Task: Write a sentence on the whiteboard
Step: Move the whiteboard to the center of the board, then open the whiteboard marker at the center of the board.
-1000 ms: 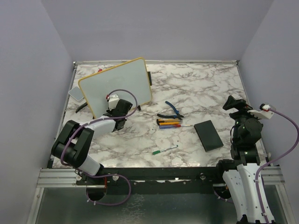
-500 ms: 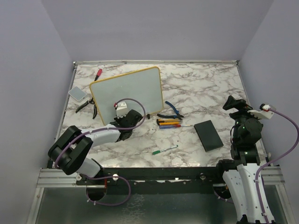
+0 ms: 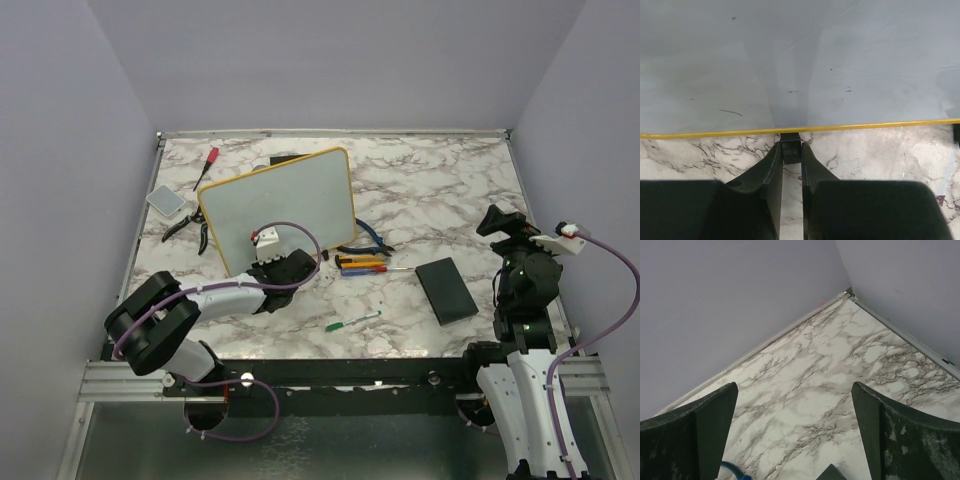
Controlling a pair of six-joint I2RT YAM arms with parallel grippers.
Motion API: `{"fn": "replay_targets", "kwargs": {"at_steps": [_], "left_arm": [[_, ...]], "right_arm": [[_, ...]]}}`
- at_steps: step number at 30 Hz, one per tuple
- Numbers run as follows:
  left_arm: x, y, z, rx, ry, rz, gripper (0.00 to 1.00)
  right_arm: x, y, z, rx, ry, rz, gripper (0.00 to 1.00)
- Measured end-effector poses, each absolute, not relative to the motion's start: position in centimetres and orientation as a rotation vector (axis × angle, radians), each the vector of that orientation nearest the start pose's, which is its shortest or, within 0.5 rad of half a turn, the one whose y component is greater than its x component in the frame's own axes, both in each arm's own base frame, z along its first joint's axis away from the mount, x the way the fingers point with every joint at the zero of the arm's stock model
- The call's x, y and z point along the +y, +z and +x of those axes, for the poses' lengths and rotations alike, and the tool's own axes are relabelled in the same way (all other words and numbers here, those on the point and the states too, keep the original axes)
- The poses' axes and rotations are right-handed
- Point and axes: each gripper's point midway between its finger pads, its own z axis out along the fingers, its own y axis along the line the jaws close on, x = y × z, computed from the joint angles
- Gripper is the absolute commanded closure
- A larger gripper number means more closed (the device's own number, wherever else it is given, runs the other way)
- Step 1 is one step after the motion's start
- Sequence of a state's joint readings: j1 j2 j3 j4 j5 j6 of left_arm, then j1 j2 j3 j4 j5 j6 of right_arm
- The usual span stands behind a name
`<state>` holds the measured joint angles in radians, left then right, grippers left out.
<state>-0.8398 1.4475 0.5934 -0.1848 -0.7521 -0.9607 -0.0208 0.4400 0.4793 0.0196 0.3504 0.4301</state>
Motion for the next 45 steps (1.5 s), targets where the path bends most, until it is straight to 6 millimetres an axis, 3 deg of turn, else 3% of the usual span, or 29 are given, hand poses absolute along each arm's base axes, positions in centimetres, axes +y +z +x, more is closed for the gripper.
{"fn": "replay_targets", "kwargs": {"at_steps": [6,20,25,31,36,45], "left_arm": [[-15.3,2.4,26.0,2.218,0.057,-0.409,0.64],[-18.6,6.4,23.6,2.196,-0.141,-0.315,0.28],[-21.3,7.8,21.4,2.211,-0.245,-0.119,0.26],[-26.2,7.8,17.1,2.240,-0.430,0.321,0.26],[-28.5,7.4,14.7,2.239,-0.562,0.590,0.26],[-30.2,3.2,11.4,2.300,-0.552,0.928,0.29]], "right_arm": [[-5.0,27.2,26.9,1.391,0.063,0.606,0.00],[-5.0,26.7,27.3,1.411,0.057,0.608,0.00],[-5.0,26.2,27.5,1.427,0.052,0.609,0.00],[-4.9,25.6,27.9,1.451,0.049,0.609,0.01],[-4.7,25.4,28.1,1.463,0.053,0.603,0.01],[-4.5,24.6,28.5,1.497,0.055,0.598,0.01]]}}
